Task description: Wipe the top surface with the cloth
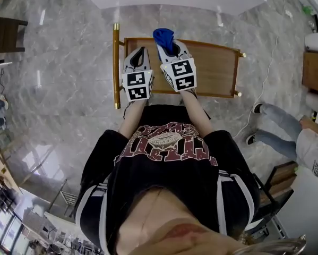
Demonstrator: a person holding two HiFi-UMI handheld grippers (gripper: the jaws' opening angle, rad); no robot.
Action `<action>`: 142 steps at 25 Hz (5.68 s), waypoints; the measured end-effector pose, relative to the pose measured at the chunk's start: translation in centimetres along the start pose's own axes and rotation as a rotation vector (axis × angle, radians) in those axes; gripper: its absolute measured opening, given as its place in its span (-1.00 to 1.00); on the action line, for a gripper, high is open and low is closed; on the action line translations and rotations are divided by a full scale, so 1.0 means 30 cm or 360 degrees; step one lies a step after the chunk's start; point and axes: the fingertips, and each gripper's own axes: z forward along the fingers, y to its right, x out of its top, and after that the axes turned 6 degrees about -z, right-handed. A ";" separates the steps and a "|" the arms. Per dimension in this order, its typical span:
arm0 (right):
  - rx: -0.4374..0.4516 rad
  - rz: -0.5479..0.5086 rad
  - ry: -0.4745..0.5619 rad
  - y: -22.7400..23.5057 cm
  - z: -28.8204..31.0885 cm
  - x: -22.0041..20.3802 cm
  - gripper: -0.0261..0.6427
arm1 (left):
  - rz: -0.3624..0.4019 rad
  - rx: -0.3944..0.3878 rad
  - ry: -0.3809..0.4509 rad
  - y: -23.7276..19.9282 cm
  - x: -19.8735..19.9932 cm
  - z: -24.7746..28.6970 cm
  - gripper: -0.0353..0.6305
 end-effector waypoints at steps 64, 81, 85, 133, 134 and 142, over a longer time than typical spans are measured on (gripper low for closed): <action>0.0381 -0.0140 -0.0651 -0.297 0.638 -0.594 -0.75 | 0.0025 0.0042 -0.0907 -0.161 -0.876 0.078 -0.76; 0.0336 -0.0059 -0.0676 -0.175 0.547 -0.640 -0.75 | 0.0089 0.0065 -0.0927 -0.153 -0.877 0.079 -0.76; 0.0319 -0.0049 -0.0680 -0.144 0.531 -0.653 -0.75 | 0.0124 0.0061 -0.0937 -0.149 -0.879 0.083 -0.76; 0.0052 0.0085 -0.0755 0.239 0.236 -0.803 -0.75 | 0.0232 0.0147 -0.1020 -0.136 -0.892 0.083 -0.76; 0.0045 0.0089 -0.0758 0.247 0.231 -0.805 -0.75 | 0.0236 0.0147 -0.1023 -0.136 -0.890 0.083 -0.76; -0.0003 0.0107 -0.0772 0.315 0.183 -0.838 -0.75 | 0.0238 0.0159 -0.1027 -0.139 -0.894 0.087 -0.76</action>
